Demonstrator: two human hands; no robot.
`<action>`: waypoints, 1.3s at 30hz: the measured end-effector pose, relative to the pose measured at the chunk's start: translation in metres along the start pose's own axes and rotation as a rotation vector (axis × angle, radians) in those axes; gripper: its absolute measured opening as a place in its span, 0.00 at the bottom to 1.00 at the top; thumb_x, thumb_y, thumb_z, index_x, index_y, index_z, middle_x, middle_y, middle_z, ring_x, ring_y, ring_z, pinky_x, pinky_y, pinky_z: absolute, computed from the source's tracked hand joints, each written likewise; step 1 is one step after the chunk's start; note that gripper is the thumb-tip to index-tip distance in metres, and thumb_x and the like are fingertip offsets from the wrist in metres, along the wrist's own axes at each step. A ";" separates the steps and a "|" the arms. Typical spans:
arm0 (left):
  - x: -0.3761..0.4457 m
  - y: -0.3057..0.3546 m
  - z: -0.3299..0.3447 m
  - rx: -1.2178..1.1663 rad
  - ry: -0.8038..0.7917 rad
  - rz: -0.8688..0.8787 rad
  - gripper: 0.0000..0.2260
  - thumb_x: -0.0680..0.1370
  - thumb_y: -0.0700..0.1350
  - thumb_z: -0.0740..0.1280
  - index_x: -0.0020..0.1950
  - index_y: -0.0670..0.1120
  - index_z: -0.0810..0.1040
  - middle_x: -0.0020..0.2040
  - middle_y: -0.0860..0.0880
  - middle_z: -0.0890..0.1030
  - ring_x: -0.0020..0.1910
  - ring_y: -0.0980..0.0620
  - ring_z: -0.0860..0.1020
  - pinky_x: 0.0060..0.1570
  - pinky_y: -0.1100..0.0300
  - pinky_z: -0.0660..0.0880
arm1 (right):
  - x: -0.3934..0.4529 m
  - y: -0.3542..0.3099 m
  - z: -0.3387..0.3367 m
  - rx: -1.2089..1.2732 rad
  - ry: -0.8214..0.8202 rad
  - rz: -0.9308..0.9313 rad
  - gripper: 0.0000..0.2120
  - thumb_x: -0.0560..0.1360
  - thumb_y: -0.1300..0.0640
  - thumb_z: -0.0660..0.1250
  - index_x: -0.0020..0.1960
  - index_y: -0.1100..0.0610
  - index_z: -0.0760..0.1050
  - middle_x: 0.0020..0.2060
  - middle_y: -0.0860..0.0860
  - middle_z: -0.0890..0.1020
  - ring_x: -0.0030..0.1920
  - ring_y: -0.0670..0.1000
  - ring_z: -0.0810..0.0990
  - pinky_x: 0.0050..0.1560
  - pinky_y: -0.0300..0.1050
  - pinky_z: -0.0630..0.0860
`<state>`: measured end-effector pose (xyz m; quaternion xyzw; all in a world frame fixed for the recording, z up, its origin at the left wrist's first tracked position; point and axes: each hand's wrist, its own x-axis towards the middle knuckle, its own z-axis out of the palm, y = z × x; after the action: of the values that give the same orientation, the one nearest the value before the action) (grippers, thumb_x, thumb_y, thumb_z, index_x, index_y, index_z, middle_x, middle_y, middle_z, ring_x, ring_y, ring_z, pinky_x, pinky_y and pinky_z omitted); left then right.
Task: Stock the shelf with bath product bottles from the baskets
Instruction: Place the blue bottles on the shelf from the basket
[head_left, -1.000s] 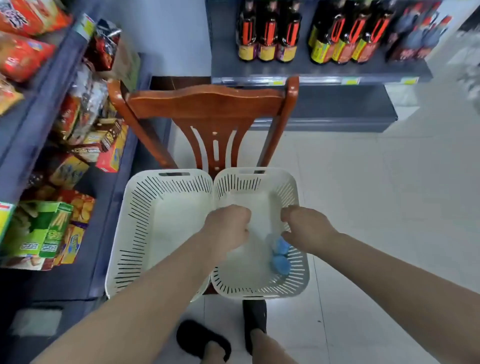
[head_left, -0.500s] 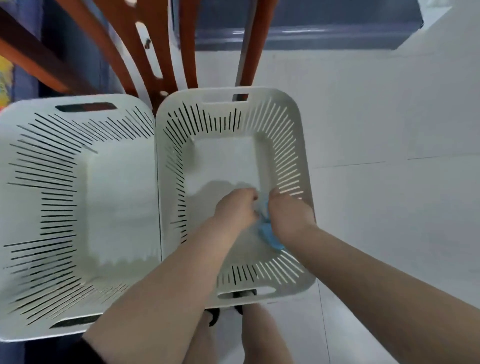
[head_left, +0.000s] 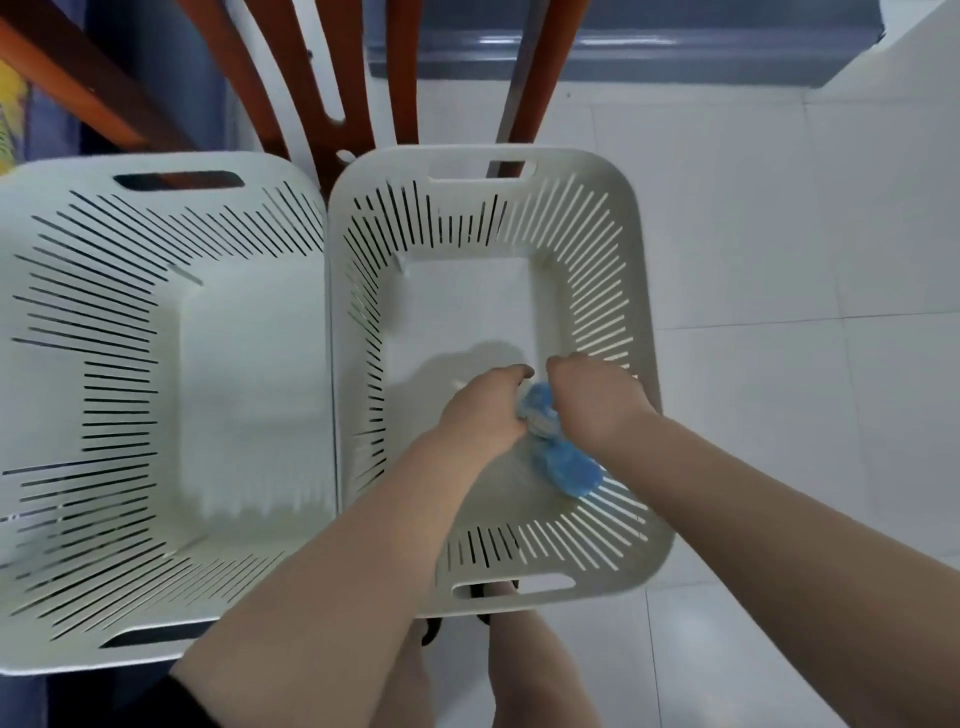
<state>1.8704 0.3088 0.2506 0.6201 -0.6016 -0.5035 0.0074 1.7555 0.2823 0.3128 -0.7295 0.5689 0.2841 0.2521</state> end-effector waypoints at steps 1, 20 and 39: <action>-0.005 0.001 -0.008 -0.013 0.004 0.017 0.27 0.74 0.41 0.68 0.72 0.48 0.66 0.68 0.48 0.72 0.65 0.49 0.71 0.61 0.58 0.68 | -0.002 -0.001 -0.007 0.022 0.020 -0.038 0.14 0.76 0.66 0.59 0.61 0.62 0.68 0.55 0.58 0.73 0.57 0.61 0.75 0.45 0.48 0.68; -0.245 0.083 -0.258 -0.570 0.491 0.257 0.20 0.65 0.41 0.76 0.51 0.55 0.74 0.45 0.59 0.79 0.40 0.64 0.79 0.42 0.71 0.74 | -0.170 -0.130 -0.274 0.512 0.522 -0.650 0.12 0.72 0.55 0.72 0.52 0.54 0.74 0.47 0.50 0.79 0.44 0.48 0.75 0.42 0.38 0.67; -0.583 0.082 -0.373 -0.586 0.974 0.307 0.16 0.74 0.39 0.70 0.62 0.42 0.75 0.54 0.43 0.81 0.49 0.51 0.81 0.43 0.60 0.80 | -0.390 -0.352 -0.394 0.749 0.391 -1.348 0.08 0.72 0.61 0.71 0.43 0.49 0.74 0.42 0.50 0.82 0.40 0.47 0.80 0.43 0.45 0.77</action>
<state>2.1810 0.5028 0.8440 0.6578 -0.4476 -0.2990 0.5268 2.0736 0.3571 0.8823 -0.8199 0.0964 -0.2731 0.4938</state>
